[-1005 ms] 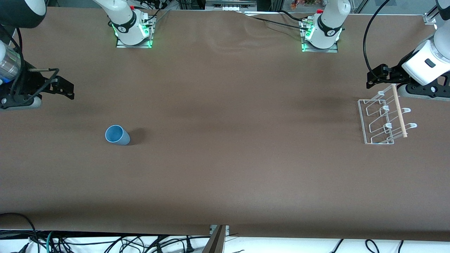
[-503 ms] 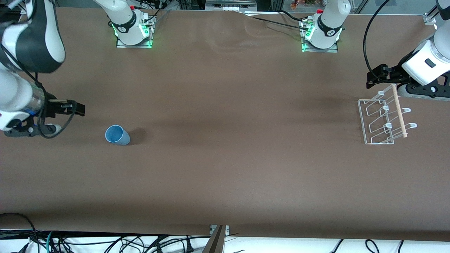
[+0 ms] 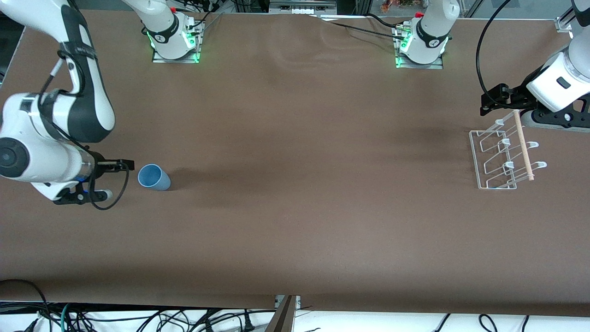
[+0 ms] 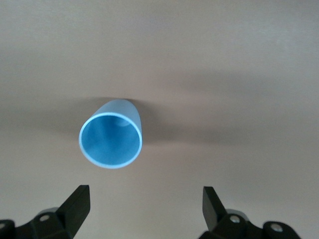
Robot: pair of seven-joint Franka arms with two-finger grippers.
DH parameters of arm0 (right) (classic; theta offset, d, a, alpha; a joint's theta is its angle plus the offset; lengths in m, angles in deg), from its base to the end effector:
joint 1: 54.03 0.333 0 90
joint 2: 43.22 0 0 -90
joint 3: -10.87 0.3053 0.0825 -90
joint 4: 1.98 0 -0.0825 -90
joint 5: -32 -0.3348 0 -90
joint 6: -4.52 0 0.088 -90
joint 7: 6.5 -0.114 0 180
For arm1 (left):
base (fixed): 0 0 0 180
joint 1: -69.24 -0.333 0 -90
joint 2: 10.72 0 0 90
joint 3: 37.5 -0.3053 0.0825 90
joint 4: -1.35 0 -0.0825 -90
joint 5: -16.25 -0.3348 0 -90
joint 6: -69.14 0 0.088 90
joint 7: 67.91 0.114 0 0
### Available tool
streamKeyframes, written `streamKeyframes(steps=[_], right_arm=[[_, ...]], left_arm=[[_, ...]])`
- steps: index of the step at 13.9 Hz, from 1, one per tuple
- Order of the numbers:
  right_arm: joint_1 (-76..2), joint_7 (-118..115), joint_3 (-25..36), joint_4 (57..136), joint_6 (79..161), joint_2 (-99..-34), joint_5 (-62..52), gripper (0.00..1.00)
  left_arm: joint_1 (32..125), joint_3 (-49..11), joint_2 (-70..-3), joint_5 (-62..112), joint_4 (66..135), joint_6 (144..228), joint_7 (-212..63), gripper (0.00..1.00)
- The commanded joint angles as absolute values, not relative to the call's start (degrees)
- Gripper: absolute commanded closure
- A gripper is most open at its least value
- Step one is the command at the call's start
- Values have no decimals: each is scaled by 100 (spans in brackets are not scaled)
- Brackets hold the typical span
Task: Transfer cup to left arm and place on rack
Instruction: 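Move the right gripper down to the light blue cup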
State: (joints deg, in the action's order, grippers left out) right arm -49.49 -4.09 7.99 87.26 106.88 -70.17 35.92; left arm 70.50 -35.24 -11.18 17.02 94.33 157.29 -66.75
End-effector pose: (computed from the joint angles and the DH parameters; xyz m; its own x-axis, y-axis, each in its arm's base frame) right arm 0.6069 0.0153 0.3629 0.9665 0.0844 -0.2426 0.1051 -0.9917 0.0739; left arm 0.5002 -0.0323 0.5783 0.9924 -0.0818 -0.0919 -0.0807 -0.9966 0.0156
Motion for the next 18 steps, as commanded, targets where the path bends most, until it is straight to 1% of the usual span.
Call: streamKeyframes(steps=[1,7,9,13,14,15,17,18], right_arm=[[-5016,-386,841,9170,11138,-6915,3490,0],[-5034,-395,850,9961,11982,-6915,3455,0],[-5034,-395,841,10172,12176,-6915,3237,0],[-5043,-395,841,10278,12361,-7011,3218,0],[-5051,-395,841,10278,12396,-7055,3218,2],[-5060,-395,850,10270,12414,-7082,3209,14],[-5078,-395,850,10261,12414,-7126,3200,53],[-5078,-395,850,10261,12405,-7143,3131,67]], left_arm=[[7003,-3495,-1151,1792,9328,15624,-6659,0],[7003,-3495,-1143,1792,9328,15624,-6659,0],[6994,-3504,-1143,1792,9328,15624,-6659,0],[6994,-3504,-1143,1800,9328,15624,-6659,0],[6994,-3504,-1151,1792,9328,15624,-6659,0],[6994,-3504,-1151,1800,9328,15624,-6659,0],[6994,-3504,-1151,1792,9328,15624,-6659,0],[6985,-3504,-1151,1800,9328,15624,-6659,0]])
